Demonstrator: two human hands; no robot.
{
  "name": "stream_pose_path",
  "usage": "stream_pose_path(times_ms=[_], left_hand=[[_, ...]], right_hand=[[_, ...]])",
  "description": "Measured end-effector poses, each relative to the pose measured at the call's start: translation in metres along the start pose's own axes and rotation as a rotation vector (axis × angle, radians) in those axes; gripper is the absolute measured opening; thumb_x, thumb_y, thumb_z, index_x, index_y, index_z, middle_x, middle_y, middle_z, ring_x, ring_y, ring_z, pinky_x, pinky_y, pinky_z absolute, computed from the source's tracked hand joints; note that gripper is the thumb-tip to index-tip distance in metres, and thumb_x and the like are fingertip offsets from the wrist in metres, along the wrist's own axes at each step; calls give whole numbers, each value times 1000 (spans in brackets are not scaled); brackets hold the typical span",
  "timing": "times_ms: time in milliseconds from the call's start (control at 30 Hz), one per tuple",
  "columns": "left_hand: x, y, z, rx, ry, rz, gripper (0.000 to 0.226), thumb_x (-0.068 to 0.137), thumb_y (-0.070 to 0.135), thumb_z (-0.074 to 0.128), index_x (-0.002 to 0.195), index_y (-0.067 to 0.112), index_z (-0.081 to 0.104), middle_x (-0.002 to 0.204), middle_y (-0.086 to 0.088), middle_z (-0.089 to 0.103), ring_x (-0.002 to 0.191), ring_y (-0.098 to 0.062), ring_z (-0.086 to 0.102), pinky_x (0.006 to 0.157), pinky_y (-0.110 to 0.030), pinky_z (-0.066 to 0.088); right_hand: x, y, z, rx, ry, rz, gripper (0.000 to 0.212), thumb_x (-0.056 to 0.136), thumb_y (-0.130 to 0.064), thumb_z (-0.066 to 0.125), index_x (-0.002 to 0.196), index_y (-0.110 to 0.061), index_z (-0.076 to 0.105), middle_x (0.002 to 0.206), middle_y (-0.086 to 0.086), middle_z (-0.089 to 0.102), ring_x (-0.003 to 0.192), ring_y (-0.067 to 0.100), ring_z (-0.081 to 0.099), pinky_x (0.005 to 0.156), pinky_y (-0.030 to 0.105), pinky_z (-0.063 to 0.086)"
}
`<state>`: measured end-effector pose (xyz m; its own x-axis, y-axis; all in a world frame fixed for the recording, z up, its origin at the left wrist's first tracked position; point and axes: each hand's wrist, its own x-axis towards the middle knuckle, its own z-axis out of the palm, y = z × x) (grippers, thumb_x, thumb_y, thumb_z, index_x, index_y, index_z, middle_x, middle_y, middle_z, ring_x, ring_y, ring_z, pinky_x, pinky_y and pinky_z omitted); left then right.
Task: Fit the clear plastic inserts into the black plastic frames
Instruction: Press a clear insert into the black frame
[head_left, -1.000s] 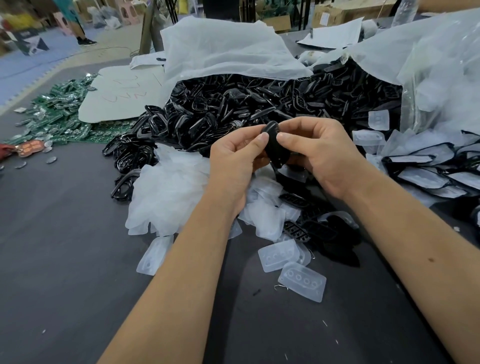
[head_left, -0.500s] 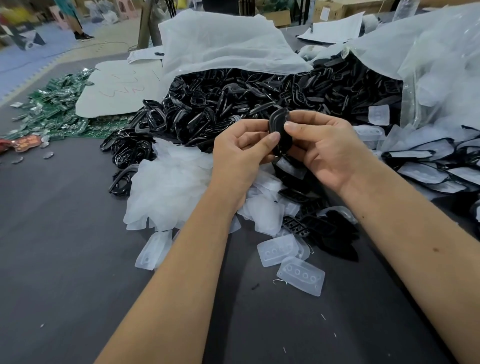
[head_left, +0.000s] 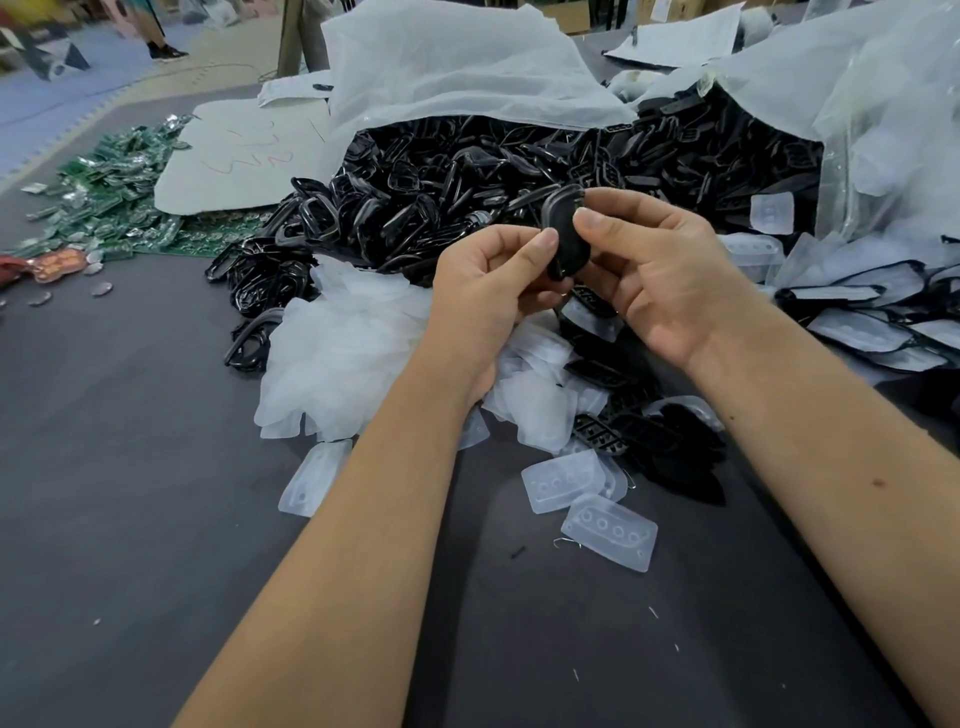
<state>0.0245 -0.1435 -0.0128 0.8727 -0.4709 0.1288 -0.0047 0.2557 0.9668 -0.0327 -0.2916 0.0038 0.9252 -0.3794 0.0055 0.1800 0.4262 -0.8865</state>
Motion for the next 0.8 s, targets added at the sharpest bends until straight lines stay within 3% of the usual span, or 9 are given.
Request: stream_pose_path(times_ms=[167,267,333,467,567,667,800], left_hand=[[0,-1,1,53,14,34,11,104,11,63,99,2,67,81,-8,75,72,-16,73,66,-26,58],[0,-3,3,91,54,71,8,103,9,64,99,3,66,83,-11,73,74,-18,73,65,-25,58],[1,-3,6,73,93,46,13,106,12,61,100,1,66,83,-12,73,75,-20,73,66,-25,59],[7,3,2,-96,143,-161,44,110,38,51,97,-2,65,79,-17,74,65,-26,74,58,-28,60],[7,0,-2,-66,107,-131,32,104,21,63,96,-8,71,84,-18,74,69,-24,73,61,-25,60],[5,-4,-3,-59,124,-78,8,99,-1,65,99,-4,73,82,-13,75,68,-22,73,64,-24,60],[3,-4,0,-37,122,-6,7,100,0,66,100,5,70,77,-8,75,63,-21,72,58,-26,59]], right_hand=[[0,-2,-5,-90,-81,13,25,74,-11,80,98,-12,74,86,3,77,81,17,73,75,30,60],[0,0,-6,-186,-89,-79,22,78,0,80,98,-10,75,91,8,79,87,23,76,80,35,62],[0,2,-6,-382,-46,-251,22,83,6,79,93,-13,76,90,6,78,84,20,75,81,35,62],[0,5,-9,-981,-19,-712,16,81,1,82,86,-14,80,87,-2,76,84,14,73,79,34,59],[-1,7,-7,-1167,-93,-896,17,79,7,80,81,-10,81,87,0,76,89,21,69,81,38,55],[-3,8,-4,-1081,-77,-869,27,78,13,65,82,-9,79,88,0,77,91,18,71,80,36,59],[-4,8,-5,-837,50,-602,35,79,7,52,99,-9,74,97,3,74,90,19,72,73,41,63]])
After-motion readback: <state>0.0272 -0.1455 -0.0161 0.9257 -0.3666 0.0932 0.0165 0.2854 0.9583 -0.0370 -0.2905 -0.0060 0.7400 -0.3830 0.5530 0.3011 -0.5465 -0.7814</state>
